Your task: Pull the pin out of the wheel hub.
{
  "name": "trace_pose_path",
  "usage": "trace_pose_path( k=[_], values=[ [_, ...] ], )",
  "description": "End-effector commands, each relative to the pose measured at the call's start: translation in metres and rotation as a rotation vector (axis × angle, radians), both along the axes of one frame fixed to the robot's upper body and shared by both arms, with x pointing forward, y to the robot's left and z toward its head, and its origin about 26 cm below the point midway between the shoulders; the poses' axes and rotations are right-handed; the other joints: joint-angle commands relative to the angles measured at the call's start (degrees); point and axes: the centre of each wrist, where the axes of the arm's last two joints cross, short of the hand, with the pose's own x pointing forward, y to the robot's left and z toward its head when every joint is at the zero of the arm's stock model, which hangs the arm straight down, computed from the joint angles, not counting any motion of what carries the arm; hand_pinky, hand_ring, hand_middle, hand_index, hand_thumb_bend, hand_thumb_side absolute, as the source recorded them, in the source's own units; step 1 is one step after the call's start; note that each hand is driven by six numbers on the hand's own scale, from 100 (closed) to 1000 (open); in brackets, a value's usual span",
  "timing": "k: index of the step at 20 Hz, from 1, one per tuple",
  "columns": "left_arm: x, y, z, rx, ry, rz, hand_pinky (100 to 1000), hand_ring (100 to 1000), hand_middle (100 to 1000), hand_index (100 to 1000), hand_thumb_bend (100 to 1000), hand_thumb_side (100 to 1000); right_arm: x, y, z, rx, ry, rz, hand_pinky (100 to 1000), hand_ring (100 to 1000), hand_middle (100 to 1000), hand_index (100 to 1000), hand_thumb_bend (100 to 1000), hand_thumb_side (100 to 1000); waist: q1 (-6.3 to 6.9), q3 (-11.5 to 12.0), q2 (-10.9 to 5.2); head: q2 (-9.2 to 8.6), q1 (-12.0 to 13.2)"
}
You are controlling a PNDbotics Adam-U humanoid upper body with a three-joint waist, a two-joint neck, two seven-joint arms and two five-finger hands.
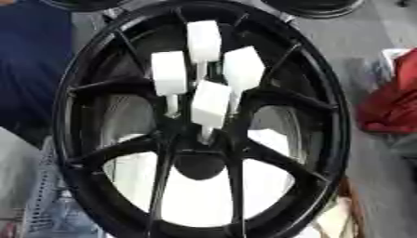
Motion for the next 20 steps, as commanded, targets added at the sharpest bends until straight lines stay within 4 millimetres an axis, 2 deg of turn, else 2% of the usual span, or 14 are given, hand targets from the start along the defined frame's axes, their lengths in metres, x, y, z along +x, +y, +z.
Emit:
trace_pose_path(
  k=[1, 6, 13, 16, 20],
  values=[
    [-0.007, 0.003, 0.012, 0.012, -0.038, 0.007, 748, 788, 831, 847, 748, 798, -0.006, 0.001, 0.011, -0.03, -0.028, -0.004, 881, 831, 768, 860, 100, 593, 0.32, 0.0, -1.99, 0.13, 0.15],
    [-0.007, 0.004, 0.011, 0.013, -0.036, 0.004, 750, 790, 830, 848, 737, 799, -0.006, 0.002, 0.011, -0.044, -0.019, -0.002, 881, 830, 767, 860, 100, 592, 0.51, -0.58, -2.38, -0.46, 0.01],
    [-0.008, 0.004, 0.011, 0.023, -0.034, 0.01, 738, 789, 829, 847, 733, 799, -0.009, 0.004, 0.017, -0.095, -0.009, -0.012, 879, 829, 766, 860, 100, 579, 0.14, -0.57, -2.35, -0.99, 0.05],
    [-0.01, 0.005, 0.012, 0.034, -0.035, 0.015, 737, 791, 829, 847, 731, 799, -0.014, 0.009, 0.027, -0.21, 0.013, -0.017, 875, 835, 774, 859, 100, 591, -0.19, -0.52, -2.28, -0.95, 0.5],
    [-0.011, 0.005, 0.012, 0.051, -0.03, 0.022, 735, 783, 821, 841, 727, 796, -0.022, 0.02, 0.045, -0.486, 0.087, -0.01, 870, 844, 785, 854, 100, 580, -0.9, -0.67, -2.24, -0.84, 1.01]
  ],
)
